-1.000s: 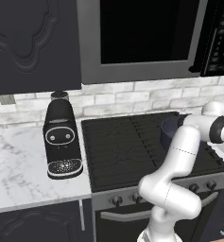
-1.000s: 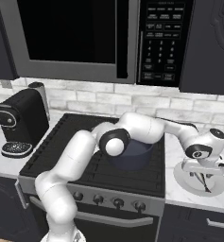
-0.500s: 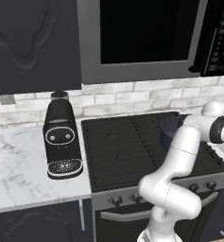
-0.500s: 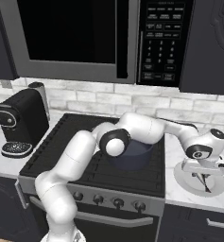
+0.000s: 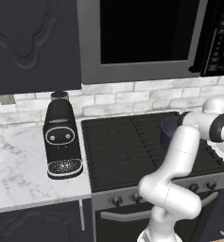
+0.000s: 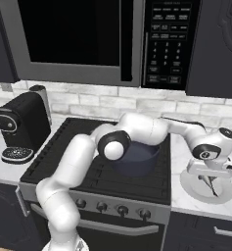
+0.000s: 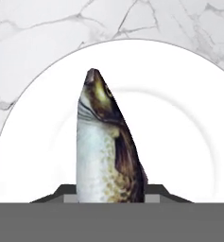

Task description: Retrieve the frozen meat and place it in the pot on a burner. Then turn the burner on.

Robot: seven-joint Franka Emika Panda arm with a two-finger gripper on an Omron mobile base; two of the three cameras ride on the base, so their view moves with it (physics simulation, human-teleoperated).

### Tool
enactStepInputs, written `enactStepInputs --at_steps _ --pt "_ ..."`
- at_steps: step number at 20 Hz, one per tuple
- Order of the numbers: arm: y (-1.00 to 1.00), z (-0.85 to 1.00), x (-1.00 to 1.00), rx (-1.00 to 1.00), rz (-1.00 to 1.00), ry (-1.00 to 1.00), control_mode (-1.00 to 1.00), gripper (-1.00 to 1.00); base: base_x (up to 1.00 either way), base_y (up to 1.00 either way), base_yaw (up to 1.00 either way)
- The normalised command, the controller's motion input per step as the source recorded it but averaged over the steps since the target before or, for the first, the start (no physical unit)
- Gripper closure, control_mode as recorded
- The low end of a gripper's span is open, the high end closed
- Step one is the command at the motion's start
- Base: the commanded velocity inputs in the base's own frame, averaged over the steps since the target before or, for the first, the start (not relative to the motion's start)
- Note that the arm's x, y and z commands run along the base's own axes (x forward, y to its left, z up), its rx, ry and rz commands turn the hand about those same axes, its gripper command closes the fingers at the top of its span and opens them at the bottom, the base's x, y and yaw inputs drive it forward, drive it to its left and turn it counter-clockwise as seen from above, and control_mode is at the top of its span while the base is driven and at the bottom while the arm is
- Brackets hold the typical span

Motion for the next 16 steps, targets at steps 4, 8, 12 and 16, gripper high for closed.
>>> enactStepInputs --at_steps 4,8,12,16 --pt "0.42 0.34 -0.52 -0.05 0.02 -0.09 -1.00 1.00 0.00 0.00 0.00" --pt "0.39 0.36 -0.56 -0.05 0.03 -0.18 -1.00 1.00 0.00 0.00 0.00" --pt "0.53 0.47 -0.51 -0.05 0.04 -0.21 -1.00 1.00 0.00 0.00 0.00" --pt "0.66 0.47 -0.19 -0.10 0.06 -0.16 -1.00 1.00 0.00 0.00 0.00"
